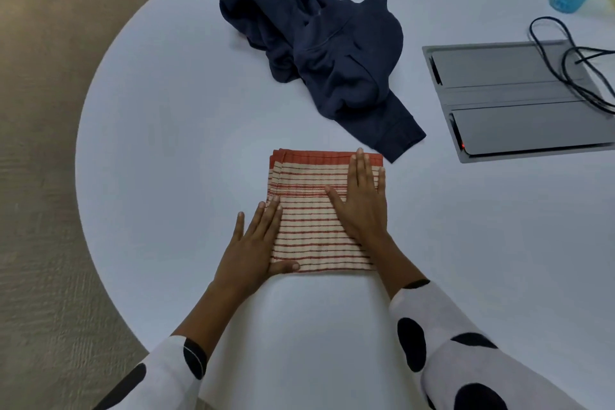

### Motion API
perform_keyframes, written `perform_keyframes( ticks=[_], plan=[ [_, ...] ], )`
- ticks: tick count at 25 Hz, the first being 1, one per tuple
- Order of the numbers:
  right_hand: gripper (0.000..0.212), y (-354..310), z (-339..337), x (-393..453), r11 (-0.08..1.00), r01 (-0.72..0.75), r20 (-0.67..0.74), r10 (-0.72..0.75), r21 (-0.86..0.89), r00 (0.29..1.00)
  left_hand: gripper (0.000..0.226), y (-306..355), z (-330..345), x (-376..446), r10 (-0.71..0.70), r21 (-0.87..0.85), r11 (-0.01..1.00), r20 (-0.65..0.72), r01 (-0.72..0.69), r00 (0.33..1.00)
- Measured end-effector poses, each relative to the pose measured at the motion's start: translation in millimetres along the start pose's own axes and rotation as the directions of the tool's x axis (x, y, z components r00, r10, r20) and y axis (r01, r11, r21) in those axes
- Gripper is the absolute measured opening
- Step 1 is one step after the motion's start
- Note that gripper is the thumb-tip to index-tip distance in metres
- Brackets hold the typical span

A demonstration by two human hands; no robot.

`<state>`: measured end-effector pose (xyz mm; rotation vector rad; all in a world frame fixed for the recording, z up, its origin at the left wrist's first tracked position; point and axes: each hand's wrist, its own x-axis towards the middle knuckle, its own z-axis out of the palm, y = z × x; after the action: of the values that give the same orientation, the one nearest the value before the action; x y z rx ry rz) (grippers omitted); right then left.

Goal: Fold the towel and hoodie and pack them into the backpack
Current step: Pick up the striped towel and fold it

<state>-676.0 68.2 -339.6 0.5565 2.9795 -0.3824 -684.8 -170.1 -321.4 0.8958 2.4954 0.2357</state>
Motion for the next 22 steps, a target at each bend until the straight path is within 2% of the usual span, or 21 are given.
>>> perform_keyframes(
  ticks=[4, 10, 17, 20, 22],
  plan=[
    [0.089, 4.9, -1.9, -6.5, 0.995, -0.091, -0.043, 0.093, 0.042, 0.995, 0.112, 3.1, 0.3, 7.8, -0.018, 0.006, 1.000, -0.031, 0.018, 0.999],
    [0.086, 18.6, 7.1, -57.4, 0.993, -0.074, -0.040, 0.078, 0.096, 0.996, 0.113, 6.2, 2.2, 8.8, -0.023, 0.000, 1.000, -0.044, 0.023, 0.999],
    [0.090, 46.4, -0.6, -78.5, 0.993, -0.108, 0.005, 0.108, 0.043, 0.994, 0.118, 11.3, -1.8, 3.3, -0.039, -0.017, 0.999, -0.001, 0.039, 0.999],
    [0.086, 34.1, -19.7, -79.5, 0.964, -0.228, 0.045, 0.224, 0.134, 0.974, 0.118, 17.9, -2.3, -3.7, -0.067, -0.024, 0.997, 0.014, 0.068, 0.998],
    [0.074, 28.1, -30.6, -81.4, 0.924, -0.341, 0.062, 0.335, 0.174, 0.940, 0.105, 25.0, -5.4, -9.1, -0.087, -0.110, 0.990, 0.005, 0.087, 0.996]
  ],
)
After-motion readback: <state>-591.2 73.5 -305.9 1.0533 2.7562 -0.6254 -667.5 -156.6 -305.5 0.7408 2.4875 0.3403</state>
